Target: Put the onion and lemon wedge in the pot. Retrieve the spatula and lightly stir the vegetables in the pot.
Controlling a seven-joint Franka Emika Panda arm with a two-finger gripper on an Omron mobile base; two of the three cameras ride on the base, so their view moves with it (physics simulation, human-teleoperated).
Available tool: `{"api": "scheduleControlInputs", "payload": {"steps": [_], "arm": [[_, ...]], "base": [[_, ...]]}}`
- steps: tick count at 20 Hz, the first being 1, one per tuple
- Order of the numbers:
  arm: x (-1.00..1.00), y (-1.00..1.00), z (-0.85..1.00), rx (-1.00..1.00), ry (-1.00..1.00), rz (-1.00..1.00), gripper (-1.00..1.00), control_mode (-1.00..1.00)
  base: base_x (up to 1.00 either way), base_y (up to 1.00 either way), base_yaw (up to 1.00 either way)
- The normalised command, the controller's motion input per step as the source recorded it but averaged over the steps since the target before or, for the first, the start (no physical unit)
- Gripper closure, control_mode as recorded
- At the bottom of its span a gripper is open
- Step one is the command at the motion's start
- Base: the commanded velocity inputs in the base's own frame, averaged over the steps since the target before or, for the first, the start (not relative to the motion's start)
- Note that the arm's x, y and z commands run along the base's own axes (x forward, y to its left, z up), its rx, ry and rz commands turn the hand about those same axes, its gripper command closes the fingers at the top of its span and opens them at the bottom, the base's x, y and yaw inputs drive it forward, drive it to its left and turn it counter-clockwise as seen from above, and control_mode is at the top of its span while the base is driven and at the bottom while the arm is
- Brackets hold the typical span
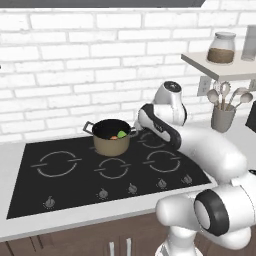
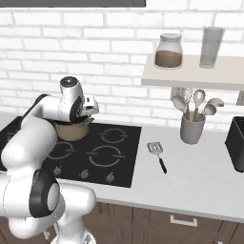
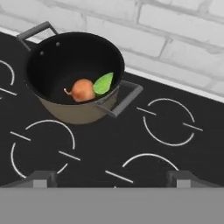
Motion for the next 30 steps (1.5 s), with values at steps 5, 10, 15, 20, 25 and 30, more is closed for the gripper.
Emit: {"api": "scheduleControlInputs", "payload": {"steps": [5,10,15,20,25,30], "arm": [[-0.25,-0.99,-0.06,-0.08,0.04,-0.08,-1.0,-1.0],[-0.13,-1.0,-0.14,-0.03,0.08,-0.09,-1.0,-1.0],[-0.42,-0.99,-0.25,0.0,0.14,-0.15,-1.0,-1.0],[-0.26,-0.98,-0.22,0.0,0.12,-0.19,-1.0,-1.0],[-0.04,-1.0,-0.22,0.0,0.13,-0.15,-1.0,-1.0],[0.0,-0.79,-0.53,0.01,0.16,-0.06,-1.0,-1.0]], "base": [[0.0,0.0,0.0],[0.0,0.0,0.0],[0.0,0.0,0.0],[0.0,0.0,0.0],[0.0,0.0,0.0],[0.0,0.0,0.0]]}}
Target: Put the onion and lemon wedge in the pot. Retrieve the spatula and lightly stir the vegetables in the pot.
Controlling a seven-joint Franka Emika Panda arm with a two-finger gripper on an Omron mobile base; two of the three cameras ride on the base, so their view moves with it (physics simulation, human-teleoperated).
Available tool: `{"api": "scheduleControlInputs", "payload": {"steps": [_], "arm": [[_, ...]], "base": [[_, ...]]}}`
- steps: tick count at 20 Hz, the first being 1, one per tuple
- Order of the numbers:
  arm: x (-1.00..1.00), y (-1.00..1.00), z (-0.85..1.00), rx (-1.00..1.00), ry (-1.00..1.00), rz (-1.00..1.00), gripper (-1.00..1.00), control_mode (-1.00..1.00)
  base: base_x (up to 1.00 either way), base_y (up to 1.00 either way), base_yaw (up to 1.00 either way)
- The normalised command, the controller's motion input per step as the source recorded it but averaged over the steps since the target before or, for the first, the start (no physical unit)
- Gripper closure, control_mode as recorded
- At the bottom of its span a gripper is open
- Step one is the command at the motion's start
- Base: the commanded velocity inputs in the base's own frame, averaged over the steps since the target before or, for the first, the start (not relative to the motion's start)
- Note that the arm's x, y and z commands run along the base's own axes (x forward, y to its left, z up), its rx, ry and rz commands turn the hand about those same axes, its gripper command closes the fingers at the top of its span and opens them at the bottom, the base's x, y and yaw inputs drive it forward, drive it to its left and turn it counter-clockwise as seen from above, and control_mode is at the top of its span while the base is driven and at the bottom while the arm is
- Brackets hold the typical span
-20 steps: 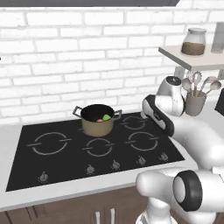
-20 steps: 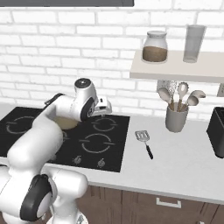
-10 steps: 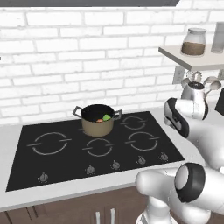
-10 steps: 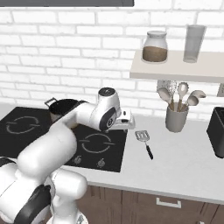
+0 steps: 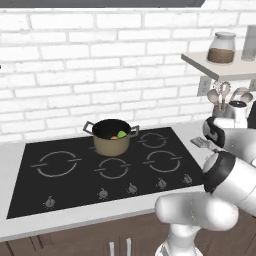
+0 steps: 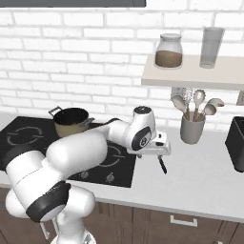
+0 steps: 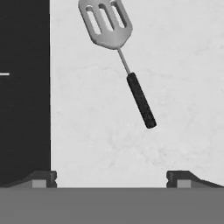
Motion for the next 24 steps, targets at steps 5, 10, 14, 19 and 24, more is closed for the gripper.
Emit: {"api": "scheduleControlInputs", "payload": {"steps": [5,10,14,19,24], "arm": [[0.02,-0.55,-0.55,0.04,0.02,0.01,-1.0,-1.0],[0.21,-0.03,-0.46,0.0,-0.05,0.09,-1.0,-1.0],[0.17,-0.01,-0.39,0.0,-0.05,0.09,-1.0,-1.0],[0.13,-0.16,-0.32,0.0,-0.01,0.04,-1.0,-1.0],[0.16,-0.13,-0.24,0.0,0.0,0.0,-1.0,-1.0]], "base": [[0.0,0.0,0.0],[0.0,0.0,0.0],[0.0,0.0,0.0],[0.0,0.0,0.0],[0.0,0.0,0.0]]}}
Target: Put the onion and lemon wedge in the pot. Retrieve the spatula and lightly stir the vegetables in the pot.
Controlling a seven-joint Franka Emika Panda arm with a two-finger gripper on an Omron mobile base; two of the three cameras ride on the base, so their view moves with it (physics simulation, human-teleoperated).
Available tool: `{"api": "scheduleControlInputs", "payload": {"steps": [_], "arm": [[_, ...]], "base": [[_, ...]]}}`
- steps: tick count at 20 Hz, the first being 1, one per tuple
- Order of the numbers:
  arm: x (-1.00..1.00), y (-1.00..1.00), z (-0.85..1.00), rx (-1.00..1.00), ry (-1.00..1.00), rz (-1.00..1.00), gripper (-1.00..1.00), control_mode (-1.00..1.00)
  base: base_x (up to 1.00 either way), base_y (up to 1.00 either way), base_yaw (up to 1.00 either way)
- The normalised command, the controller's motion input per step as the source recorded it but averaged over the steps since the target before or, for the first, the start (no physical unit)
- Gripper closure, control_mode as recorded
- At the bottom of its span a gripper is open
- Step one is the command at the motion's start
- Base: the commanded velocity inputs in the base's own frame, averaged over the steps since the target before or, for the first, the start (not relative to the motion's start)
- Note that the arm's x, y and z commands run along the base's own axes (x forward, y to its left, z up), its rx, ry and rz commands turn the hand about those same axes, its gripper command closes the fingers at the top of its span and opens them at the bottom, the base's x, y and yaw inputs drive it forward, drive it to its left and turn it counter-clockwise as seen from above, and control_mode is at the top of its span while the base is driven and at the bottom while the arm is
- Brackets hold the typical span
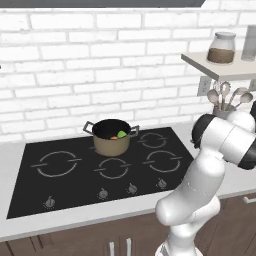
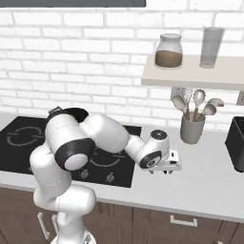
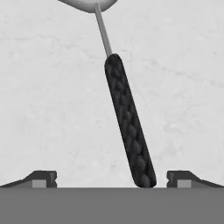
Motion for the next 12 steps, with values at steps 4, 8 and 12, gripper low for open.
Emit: {"api": "scheduleControlInputs", "payload": {"steps": [4,8,12], "arm": [[0.32,-0.04,-0.21,0.0,-0.01,0.0,-1.0,-1.0],[0.21,-0.13,-0.09,0.0,-0.04,0.01,-1.0,-1.0],[0.15,-0.11,-0.18,0.0,-0.04,0.03,-1.0,-1.0]], "base": [[0.0,0.0,0.0],[0.0,0.0,0.0],[0.0,0.0,0.0]]}}
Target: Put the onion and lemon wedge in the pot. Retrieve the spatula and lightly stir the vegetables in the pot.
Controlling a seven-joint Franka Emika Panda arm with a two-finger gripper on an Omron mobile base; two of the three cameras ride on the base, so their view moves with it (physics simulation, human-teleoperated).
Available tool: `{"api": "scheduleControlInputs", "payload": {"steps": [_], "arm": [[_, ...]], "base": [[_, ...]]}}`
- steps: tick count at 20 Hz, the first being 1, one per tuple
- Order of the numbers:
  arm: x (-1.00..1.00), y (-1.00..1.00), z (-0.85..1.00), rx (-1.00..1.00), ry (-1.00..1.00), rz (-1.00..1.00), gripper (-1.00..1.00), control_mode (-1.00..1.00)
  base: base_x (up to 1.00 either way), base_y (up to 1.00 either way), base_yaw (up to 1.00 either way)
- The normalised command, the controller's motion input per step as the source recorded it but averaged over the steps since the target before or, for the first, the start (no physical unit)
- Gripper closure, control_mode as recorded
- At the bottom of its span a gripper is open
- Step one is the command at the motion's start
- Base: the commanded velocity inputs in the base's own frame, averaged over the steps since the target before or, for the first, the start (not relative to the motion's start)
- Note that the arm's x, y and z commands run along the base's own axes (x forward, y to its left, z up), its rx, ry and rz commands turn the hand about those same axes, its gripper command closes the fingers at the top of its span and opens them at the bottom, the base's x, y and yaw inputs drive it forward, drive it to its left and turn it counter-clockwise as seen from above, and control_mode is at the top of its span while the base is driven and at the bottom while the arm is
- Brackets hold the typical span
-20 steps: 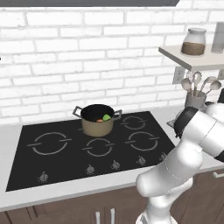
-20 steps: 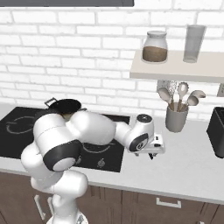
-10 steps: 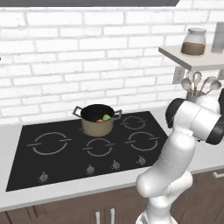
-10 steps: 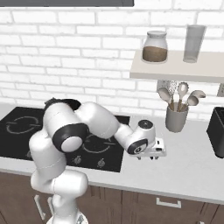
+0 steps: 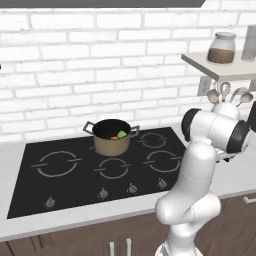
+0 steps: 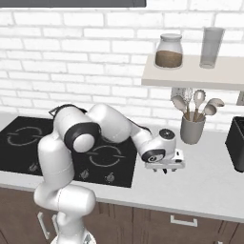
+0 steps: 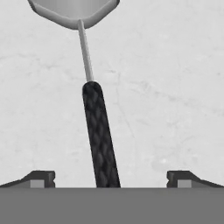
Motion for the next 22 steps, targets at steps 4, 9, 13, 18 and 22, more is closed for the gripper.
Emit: {"api": "scheduleControlInputs", "payload": {"steps": [4,9,13,18,22], "arm": [[0.01,0.23,-0.71,-0.03,-0.11,0.05,1.0,-1.0],[0.0,0.46,-0.6,-0.04,-0.09,0.04,1.0,-1.0],[0.0,0.47,-0.19,-0.03,0.01,0.06,1.0,-1.0],[-0.42,0.46,0.21,-0.03,-0.01,0.07,1.0,-1.0],[-0.51,0.49,0.95,-0.18,-0.14,0.05,1.0,-1.0]], "base": [[0.0,0.0,0.0],[0.0,0.0,0.0],[0.0,0.0,0.0],[0.0,0.0,0.0],[0.0,0.0,0.0]]}}
